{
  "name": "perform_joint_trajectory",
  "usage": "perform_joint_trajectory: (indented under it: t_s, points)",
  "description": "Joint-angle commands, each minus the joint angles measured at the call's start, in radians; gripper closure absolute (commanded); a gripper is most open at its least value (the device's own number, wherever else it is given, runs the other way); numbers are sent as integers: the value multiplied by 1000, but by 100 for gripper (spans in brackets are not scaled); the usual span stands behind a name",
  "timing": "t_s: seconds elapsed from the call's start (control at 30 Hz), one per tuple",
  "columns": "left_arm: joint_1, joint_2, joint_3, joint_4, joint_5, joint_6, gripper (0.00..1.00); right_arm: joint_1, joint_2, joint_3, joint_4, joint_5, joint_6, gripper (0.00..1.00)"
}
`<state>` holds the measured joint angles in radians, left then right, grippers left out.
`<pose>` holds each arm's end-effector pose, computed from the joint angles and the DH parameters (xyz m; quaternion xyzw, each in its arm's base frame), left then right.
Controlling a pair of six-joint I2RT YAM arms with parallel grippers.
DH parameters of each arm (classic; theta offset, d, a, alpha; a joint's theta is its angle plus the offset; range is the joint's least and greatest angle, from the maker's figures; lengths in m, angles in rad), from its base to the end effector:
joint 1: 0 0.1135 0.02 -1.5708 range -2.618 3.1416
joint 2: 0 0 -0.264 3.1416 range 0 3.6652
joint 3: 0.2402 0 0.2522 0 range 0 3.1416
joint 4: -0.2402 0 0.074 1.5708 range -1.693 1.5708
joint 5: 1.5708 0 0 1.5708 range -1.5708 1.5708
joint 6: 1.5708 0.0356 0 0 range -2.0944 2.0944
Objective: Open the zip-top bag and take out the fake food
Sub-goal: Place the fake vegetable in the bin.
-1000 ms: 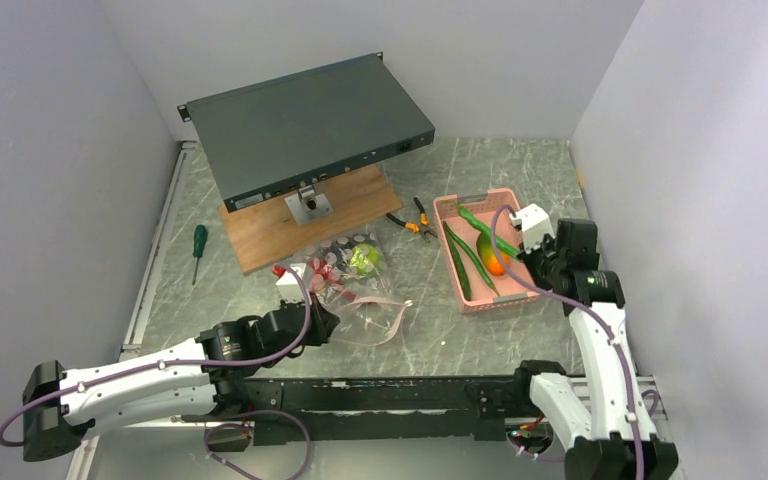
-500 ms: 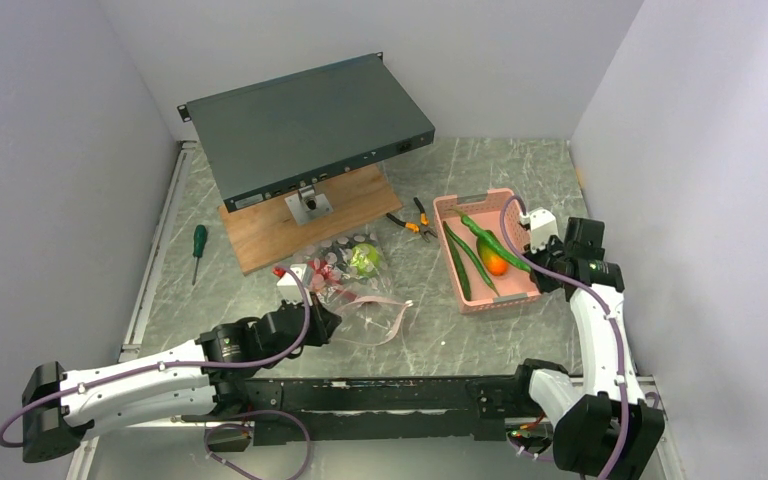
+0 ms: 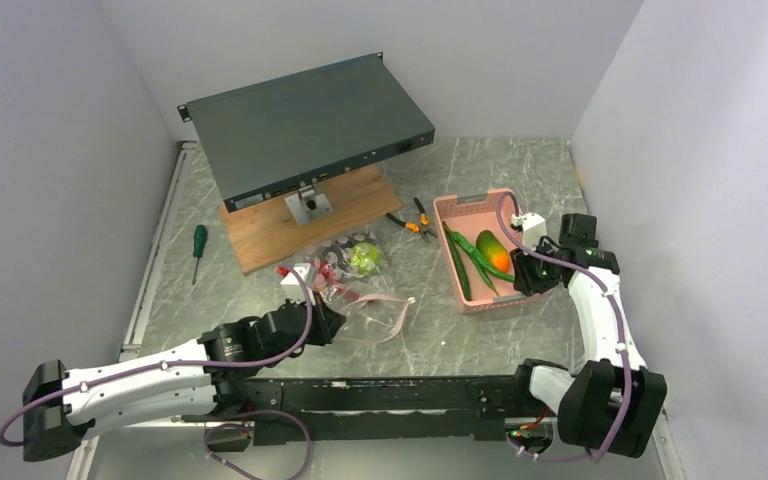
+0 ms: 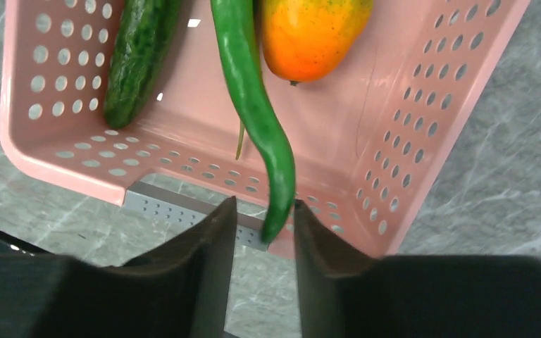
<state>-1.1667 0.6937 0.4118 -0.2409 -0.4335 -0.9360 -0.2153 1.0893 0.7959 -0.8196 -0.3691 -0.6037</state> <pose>0.0771 -0.1422 0.2187 -0.0096 0.8523 -0.3318 0.4042 0.1952 -0.0295 0.2379 -0.2256 0.9313 0.0751 0.2758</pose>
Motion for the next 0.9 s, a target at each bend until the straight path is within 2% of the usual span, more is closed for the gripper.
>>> perform_joint_trajectory:
  t_s: [0.0, 0.13, 0.3, 0.37, 0.43, 0.47, 0.57, 0.7, 0.77, 0.87]
  points:
    - [-4, 13, -3, 77, 29, 31, 100, -3, -34, 56, -32, -80, -26, 57]
    - [-4, 41, -1, 115, 57, 49, 100, -2, -77, 88, -73, -139, -68, 48]
    - [-4, 95, 13, 186, 107, 68, 100, -2, -132, 133, -202, -428, -238, 37]
    - [-4, 124, 25, 210, 129, 76, 100, -3, -164, 135, -230, -568, -322, 26]
    - [-4, 153, 36, 231, 151, 79, 100, -2, -187, 114, -228, -698, -367, 4]
    - [-4, 168, 40, 255, 160, 79, 100, -2, -188, 102, -235, -765, -390, 1]
    - [-4, 208, 52, 309, 192, 77, 100, 2, -163, 73, -291, -953, -490, 0]
    - [-6, 254, 73, 375, 222, 77, 100, 143, -109, 70, -320, -975, -545, 5]
    - [-9, 275, 88, 395, 223, 78, 100, 242, -109, 43, -223, -944, -454, 13]
    - [-15, 296, 115, 409, 222, 85, 100, 350, -148, -41, 31, -856, -198, 29]
